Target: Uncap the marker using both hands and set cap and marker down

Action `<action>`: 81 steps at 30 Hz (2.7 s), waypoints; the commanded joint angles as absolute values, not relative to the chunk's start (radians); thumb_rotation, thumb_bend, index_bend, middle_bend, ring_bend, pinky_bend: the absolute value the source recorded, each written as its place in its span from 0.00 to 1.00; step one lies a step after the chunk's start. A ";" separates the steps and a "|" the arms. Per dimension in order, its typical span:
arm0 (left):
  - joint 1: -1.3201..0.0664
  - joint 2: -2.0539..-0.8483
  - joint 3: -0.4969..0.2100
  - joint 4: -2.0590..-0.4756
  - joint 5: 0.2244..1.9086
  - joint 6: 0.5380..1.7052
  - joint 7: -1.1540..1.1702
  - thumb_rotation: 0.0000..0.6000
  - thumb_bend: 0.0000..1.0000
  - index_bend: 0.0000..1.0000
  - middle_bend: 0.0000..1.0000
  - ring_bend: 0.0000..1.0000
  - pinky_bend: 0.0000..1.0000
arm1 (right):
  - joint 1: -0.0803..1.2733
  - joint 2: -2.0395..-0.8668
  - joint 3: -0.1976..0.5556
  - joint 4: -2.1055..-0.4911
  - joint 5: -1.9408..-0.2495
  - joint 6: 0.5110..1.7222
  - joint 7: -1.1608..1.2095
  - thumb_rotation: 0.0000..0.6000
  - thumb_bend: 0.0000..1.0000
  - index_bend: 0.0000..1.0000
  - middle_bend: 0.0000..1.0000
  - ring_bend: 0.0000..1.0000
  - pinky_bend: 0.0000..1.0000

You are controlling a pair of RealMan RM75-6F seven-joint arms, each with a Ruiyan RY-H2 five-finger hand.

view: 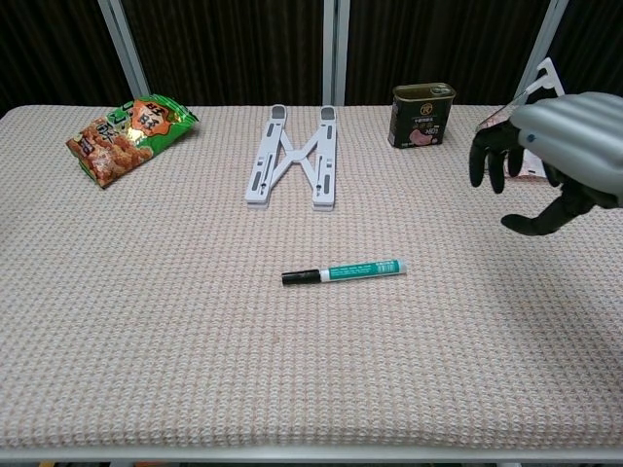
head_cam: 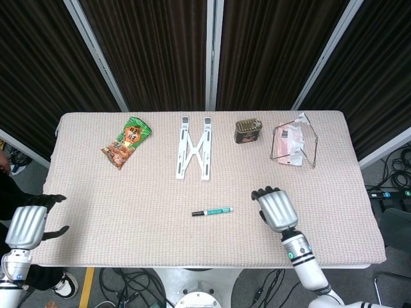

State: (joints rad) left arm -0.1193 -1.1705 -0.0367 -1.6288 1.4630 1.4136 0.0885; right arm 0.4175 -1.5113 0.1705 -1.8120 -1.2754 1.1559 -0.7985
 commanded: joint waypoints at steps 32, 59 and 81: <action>-0.145 -1.171 -0.019 -1.630 1.448 1.356 0.091 1.00 0.00 0.31 0.35 0.28 0.31 | 0.629 -1.863 0.156 -1.502 -1.030 1.104 -0.957 1.00 0.21 0.45 0.47 0.29 0.32; -0.141 -1.189 -0.009 -1.592 1.425 1.341 0.074 1.00 0.00 0.31 0.35 0.28 0.33 | 0.673 -1.927 0.135 -1.412 -0.999 1.118 -0.947 1.00 0.22 0.53 0.50 0.31 0.33; -0.235 -1.178 -0.070 -1.646 1.389 1.240 0.086 1.00 0.00 0.32 0.35 0.28 0.35 | 0.678 -1.911 0.261 -1.444 -1.025 1.268 -0.903 1.00 0.30 0.66 0.60 0.38 0.37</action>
